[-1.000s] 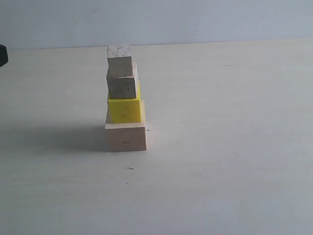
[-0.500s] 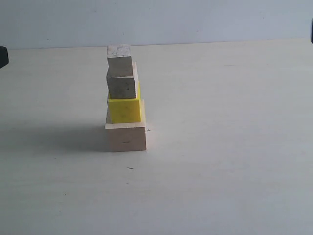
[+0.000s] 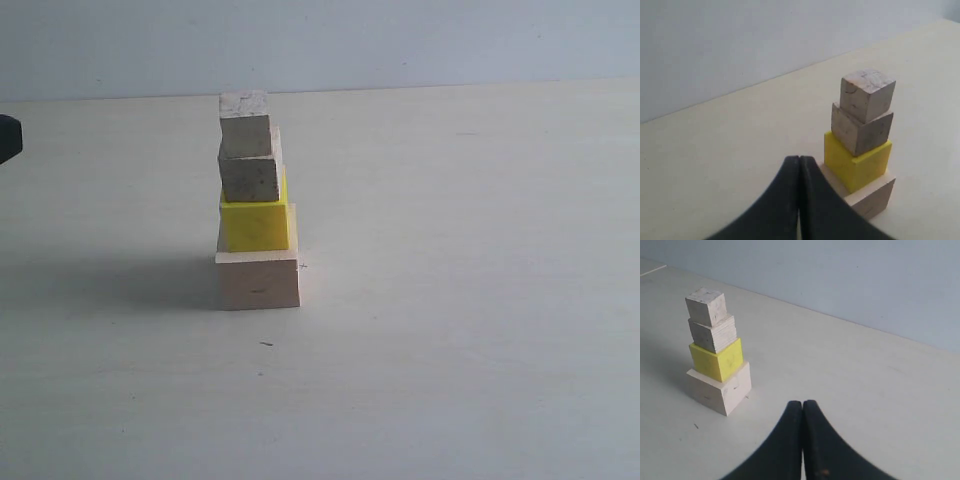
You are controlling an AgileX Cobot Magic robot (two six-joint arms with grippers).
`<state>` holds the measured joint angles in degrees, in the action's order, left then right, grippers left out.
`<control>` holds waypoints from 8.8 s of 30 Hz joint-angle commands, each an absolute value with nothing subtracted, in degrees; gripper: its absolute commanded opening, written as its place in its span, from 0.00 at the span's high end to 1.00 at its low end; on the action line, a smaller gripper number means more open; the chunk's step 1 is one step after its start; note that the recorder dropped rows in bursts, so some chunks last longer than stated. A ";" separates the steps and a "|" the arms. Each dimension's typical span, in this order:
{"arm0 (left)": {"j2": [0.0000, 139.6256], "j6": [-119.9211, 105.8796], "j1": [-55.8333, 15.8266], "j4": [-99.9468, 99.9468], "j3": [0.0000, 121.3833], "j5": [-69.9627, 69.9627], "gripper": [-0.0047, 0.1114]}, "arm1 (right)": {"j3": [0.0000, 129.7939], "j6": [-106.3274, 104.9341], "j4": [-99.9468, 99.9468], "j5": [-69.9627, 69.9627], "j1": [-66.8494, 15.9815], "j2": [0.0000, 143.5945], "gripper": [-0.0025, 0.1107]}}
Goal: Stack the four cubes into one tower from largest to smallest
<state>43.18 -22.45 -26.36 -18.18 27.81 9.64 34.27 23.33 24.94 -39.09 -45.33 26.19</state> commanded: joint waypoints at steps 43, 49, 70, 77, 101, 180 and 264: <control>6.23 -22.25 -3.80 -17.99 27.39 11.66 0.96 | 33.97 23.56 25.48 -37.99 -45.35 26.02 0.98; 0.00 -22.25 4.07 -17.99 27.39 11.66 0.96 | 33.97 23.56 25.48 -37.99 -45.35 26.02 0.98; 0.00 -21.80 3.97 -31.89 5.08 19.58 0.96 | 33.97 23.56 25.48 -37.99 -45.35 26.02 0.98; 0.00 -21.80 3.97 -32.02 4.85 20.93 0.96 | 33.97 23.56 25.48 -37.99 -45.35 26.02 0.98; 0.00 0.94 3.97 -4.66 0.00 17.26 0.96 | 33.97 23.56 25.48 -38.00 -45.35 26.02 0.98; 0.00 1.95 3.97 -3.79 0.00 20.66 0.96 | 33.97 23.55 22.19 -37.25 -39.45 23.67 0.98; 0.00 1.95 3.97 -3.79 0.00 20.66 0.96 | 0.00 0.00 -1.29 -19.33 -0.59 0.00 0.98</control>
